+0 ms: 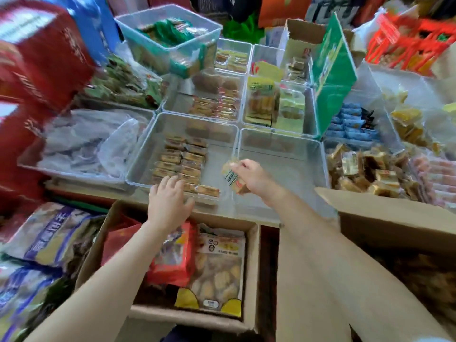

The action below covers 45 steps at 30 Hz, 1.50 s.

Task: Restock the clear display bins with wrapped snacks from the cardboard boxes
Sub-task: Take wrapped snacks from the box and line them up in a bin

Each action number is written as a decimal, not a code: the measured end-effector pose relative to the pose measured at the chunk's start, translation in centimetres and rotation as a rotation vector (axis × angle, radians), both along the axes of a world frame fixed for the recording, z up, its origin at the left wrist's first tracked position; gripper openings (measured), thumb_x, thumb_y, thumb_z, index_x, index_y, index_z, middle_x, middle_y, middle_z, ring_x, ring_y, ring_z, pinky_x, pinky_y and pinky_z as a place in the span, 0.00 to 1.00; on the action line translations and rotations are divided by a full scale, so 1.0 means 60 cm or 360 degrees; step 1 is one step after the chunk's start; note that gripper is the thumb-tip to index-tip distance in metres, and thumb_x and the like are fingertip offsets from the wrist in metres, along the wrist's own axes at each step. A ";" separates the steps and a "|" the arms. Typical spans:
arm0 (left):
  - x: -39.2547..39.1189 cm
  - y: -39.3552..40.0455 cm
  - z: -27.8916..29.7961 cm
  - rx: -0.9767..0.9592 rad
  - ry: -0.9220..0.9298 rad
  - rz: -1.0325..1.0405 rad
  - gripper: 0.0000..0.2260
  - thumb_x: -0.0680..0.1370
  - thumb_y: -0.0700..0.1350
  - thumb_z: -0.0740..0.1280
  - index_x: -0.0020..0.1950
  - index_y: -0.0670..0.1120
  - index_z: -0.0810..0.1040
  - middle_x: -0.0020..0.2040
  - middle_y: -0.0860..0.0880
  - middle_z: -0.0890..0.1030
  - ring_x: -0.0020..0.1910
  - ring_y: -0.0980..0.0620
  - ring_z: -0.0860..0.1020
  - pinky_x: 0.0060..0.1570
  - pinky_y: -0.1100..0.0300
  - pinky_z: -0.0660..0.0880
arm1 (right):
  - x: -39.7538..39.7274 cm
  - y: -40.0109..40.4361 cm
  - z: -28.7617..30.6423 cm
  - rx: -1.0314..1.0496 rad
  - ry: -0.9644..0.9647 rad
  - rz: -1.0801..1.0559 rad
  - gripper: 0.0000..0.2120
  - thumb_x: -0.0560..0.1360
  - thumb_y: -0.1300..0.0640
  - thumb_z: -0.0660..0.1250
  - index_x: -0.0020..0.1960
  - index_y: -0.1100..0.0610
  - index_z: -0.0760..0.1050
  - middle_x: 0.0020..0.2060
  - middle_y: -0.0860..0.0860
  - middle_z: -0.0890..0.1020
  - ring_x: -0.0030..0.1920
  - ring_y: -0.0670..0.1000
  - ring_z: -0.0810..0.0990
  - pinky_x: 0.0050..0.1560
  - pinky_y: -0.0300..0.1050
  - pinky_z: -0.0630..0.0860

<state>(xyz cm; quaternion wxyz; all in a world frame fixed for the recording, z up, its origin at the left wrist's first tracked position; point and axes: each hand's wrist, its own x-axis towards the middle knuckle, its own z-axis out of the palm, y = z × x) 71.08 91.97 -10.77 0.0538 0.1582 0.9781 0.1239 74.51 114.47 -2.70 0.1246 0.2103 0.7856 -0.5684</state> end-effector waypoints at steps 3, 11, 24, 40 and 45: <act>-0.080 -0.039 -0.043 -0.0142 -0.0174 -0.0085 0.32 0.78 0.65 0.58 0.76 0.48 0.69 0.78 0.49 0.66 0.80 0.46 0.57 0.77 0.43 0.50 | -0.057 -0.043 -0.047 0.0555 0.0177 0.0264 0.15 0.81 0.47 0.62 0.64 0.54 0.75 0.51 0.51 0.79 0.50 0.52 0.78 0.54 0.50 0.76; -0.121 -0.070 -0.092 -0.0096 -0.0108 -0.0258 0.38 0.75 0.75 0.45 0.74 0.54 0.72 0.78 0.51 0.67 0.80 0.47 0.56 0.77 0.39 0.42 | -0.187 -0.098 -0.169 0.1705 -0.0135 0.1071 0.17 0.84 0.47 0.57 0.69 0.55 0.68 0.62 0.55 0.74 0.62 0.58 0.74 0.63 0.55 0.67; -0.123 -0.067 -0.105 -0.0049 -0.0005 -0.0226 0.35 0.75 0.73 0.50 0.69 0.53 0.77 0.75 0.48 0.71 0.78 0.46 0.61 0.75 0.36 0.48 | -0.211 -0.126 -0.274 0.1230 -0.0754 0.0963 0.28 0.84 0.44 0.48 0.81 0.53 0.51 0.78 0.57 0.62 0.76 0.59 0.62 0.75 0.57 0.58; 0.032 0.086 0.007 0.0676 -0.0396 -0.0247 0.26 0.75 0.60 0.58 0.65 0.46 0.78 0.70 0.44 0.73 0.71 0.43 0.67 0.71 0.49 0.61 | 0.104 0.044 0.066 0.1154 0.0773 0.0134 0.10 0.81 0.58 0.61 0.51 0.57 0.81 0.35 0.47 0.80 0.34 0.45 0.76 0.36 0.43 0.72; 0.223 0.259 0.108 0.1151 -0.1063 -0.0569 0.30 0.78 0.59 0.69 0.77 0.54 0.65 0.72 0.54 0.67 0.73 0.55 0.64 0.71 0.59 0.62 | 0.272 0.160 0.089 0.1406 0.0924 -0.0296 0.12 0.82 0.56 0.58 0.49 0.58 0.79 0.32 0.47 0.77 0.30 0.46 0.73 0.31 0.39 0.69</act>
